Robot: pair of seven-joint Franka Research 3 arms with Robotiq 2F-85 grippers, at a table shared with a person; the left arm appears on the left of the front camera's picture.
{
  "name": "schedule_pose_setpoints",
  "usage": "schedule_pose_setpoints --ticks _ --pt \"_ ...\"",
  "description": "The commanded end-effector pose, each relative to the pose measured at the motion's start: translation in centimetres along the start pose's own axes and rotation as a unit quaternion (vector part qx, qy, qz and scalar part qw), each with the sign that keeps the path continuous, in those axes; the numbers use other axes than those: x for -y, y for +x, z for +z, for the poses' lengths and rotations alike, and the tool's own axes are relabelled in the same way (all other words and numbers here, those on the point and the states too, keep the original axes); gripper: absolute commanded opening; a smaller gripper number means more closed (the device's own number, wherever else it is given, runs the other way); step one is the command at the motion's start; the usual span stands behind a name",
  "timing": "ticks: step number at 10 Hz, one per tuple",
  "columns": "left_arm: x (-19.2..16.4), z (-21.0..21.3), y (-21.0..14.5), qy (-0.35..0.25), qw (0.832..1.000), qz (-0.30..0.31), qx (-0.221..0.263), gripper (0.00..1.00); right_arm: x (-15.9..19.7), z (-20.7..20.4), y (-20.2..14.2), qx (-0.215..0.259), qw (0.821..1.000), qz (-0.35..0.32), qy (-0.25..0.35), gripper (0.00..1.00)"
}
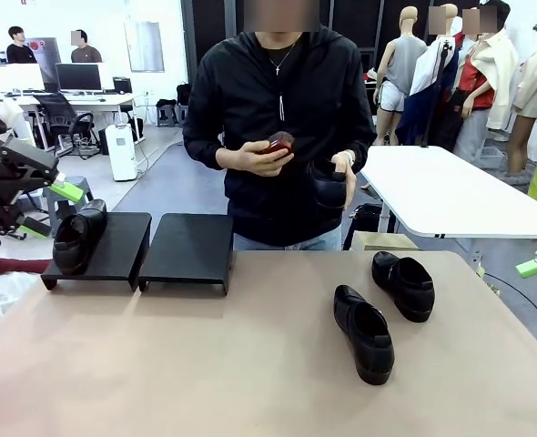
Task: Organize the shoes by placing them on the stand.
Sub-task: Pick up one Shoe and place it in the middle of the table.
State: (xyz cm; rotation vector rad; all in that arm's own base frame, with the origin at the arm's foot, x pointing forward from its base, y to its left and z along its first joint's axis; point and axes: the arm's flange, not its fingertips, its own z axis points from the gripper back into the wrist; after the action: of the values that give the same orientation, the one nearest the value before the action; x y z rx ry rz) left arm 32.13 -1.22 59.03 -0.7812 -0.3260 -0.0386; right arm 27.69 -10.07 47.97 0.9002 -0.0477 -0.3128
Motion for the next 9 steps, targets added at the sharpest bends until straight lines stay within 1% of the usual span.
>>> schedule_pose_setpoints --ticks 1,2,3,4,5,6,7,8,9 --pt "-0.3 0.0 -0.1 0.002 1.000 -0.007 -0.003 1.00 -0.5 -0.5 -1.2 0.020 0.998 -0.041 -0.047 1.00" --pt "-0.3 0.0 -0.1 0.002 1.000 -0.007 -0.003 1.00 -3.4 -2.9 -0.5 0.037 0.994 -0.042 -0.089 1.00" --pt "-0.3 0.0 -0.1 0.002 1.000 -0.007 -0.003 1.00 -7.3 -6.0 -0.4 0.050 0.990 -0.014 -0.132 1.00" --pt "-0.3 0.0 -0.1 0.002 1.000 -0.007 -0.003 1.00 -10.7 -9.7 0.1 0.073 0.977 -0.002 -0.200 1.00" --pt "-0.3 0.0 -0.1 0.002 1.000 -0.007 -0.003 1.00 -13.2 -13.6 1.2 0.087 0.961 0.022 -0.260 1.00" --pt "-0.3 0.0 -0.1 0.002 1.000 -0.007 -0.003 1.00 -13.5 -13.3 1.6 0.119 0.952 0.014 -0.282 1.00" --pt "-0.3 0.0 -0.1 0.002 1.000 -0.007 -0.003 1.00 -12.5 -10.0 1.6 0.123 0.961 0.000 -0.247 1.00" --pt "-0.3 0.0 -0.1 0.002 1.000 -0.007 -0.003 1.00 -10.7 -5.8 0.8 0.134 0.964 -0.011 -0.230 1.00" --pt "-0.3 0.0 -0.1 0.002 1.000 -0.007 -0.003 1.00 -8.2 -0.8 -0.4 0.112 0.972 -0.018 -0.204 1.00"
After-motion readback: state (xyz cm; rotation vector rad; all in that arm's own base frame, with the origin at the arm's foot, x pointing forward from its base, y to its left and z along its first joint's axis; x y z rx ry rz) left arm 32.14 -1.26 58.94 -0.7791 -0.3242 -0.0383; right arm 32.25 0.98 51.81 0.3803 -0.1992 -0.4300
